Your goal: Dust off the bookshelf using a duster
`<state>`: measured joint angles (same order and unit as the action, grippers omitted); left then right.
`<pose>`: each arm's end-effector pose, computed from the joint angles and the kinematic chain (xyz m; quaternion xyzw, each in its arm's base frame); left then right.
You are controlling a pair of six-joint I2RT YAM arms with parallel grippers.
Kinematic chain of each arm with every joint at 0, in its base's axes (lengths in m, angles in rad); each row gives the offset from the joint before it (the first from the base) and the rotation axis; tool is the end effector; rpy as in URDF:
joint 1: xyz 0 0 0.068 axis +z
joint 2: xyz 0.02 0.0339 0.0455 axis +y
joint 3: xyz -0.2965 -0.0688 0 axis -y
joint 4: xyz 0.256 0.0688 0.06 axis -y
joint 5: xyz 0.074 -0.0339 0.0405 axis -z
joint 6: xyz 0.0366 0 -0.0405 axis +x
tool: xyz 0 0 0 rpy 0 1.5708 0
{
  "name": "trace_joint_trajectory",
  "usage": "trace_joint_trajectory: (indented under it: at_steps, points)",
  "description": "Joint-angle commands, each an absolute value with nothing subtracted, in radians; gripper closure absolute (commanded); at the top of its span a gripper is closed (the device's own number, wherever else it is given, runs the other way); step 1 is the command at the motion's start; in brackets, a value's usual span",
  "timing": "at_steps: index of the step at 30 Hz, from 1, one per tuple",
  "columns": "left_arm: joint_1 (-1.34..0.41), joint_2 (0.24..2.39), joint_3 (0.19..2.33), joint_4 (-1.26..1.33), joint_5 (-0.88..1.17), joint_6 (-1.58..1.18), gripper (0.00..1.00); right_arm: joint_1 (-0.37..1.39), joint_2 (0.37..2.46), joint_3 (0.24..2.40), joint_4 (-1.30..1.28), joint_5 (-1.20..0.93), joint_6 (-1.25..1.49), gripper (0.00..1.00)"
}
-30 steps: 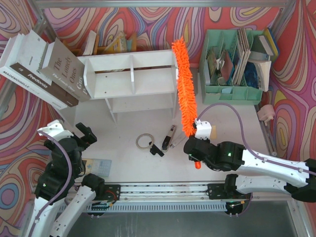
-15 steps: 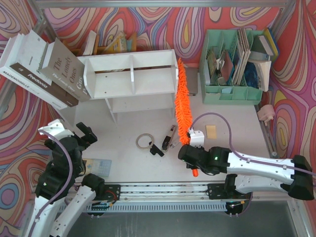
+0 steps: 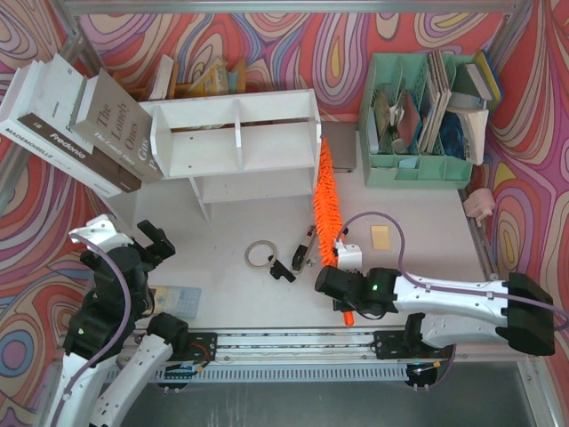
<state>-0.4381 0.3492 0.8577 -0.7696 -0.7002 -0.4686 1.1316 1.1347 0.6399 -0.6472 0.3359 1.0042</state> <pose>0.0411 0.0068 0.3657 -0.2202 0.7418 -0.0060 0.6335 0.0933 0.1702 0.2148 -0.0258 0.9637 0.1051 0.2442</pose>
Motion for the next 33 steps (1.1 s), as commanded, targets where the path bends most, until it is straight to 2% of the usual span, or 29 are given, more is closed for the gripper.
trace_joint_trajectory:
  at_steps: [1, 7, 13, 33]
  points:
    - [-0.441, 0.354, 0.874, -0.781, -0.703, -0.476, 0.02, 1.141, 1.051, 0.745, -0.668, 0.423, 0.936, 1.0]
    - [-0.442, 0.347, 0.873, -0.782, -0.708, -0.478, 0.02, 1.141, 0.944, 0.851, -0.721, 0.491, 0.925, 1.0]
    - [-0.442, 0.35, 0.874, -0.782, -0.706, -0.479, 0.02, 1.141, 0.93, 0.931, -0.741, 0.486, 0.884, 1.0]
    - [-0.441, 0.36, 0.874, -0.782, -0.706, -0.479, 0.02, 1.141, 0.998, 0.644, -0.614, 0.348, 0.957, 1.0]
